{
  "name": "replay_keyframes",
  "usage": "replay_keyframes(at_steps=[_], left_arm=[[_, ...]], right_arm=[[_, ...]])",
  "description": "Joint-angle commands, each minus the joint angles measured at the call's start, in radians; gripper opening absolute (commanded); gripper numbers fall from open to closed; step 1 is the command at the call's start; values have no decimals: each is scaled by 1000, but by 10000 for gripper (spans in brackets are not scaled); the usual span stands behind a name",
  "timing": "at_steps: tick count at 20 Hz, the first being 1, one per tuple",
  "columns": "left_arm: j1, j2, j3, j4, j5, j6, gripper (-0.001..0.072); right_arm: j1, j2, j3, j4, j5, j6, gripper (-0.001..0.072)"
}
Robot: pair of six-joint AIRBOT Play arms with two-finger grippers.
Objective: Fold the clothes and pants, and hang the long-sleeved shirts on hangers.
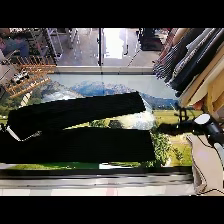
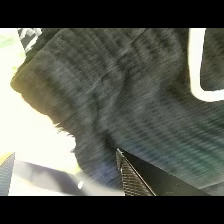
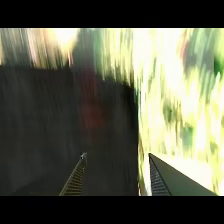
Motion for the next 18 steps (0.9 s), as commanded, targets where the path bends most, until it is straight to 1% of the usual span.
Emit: replay_keyframes(at_steps=[1,3,5,6,7,10,12,14,16,17,18], left_arm=[[-13,0,64,-170,11,-8,716],[-23,0,122,-321,11,-55,716],[-26,9,140,-475,12,-83,708],[-29,11,140,-524,10,-107,708],[-30,12,140,-530,7,-133,707],[-47,12,140,-446,-3,-220,697],[-56,12,140,-425,-16,-229,697],[-66,12,140,-420,-19,-229,697],[-73,12,140,-412,-19,-228,692],[-77,12,140,-404,-20,-229,663],[-79,12,140,-382,-24,-245,622]], right_arm=[[-1,-98,109,146,-245,104,471],[-1,-266,220,241,-215,89,473],[-1,-446,380,270,-164,93,473],[1,-533,470,267,-127,104,473],[5,-606,549,264,-102,125,473],[32,-782,753,219,-57,201,471],[65,-863,854,158,-12,235,471],[96,-912,921,129,-9,238,469],[121,-946,983,128,-16,254,424],[133,-956,1011,121,-18,254,371],[142,-953,1027,89,-39,255,125]])
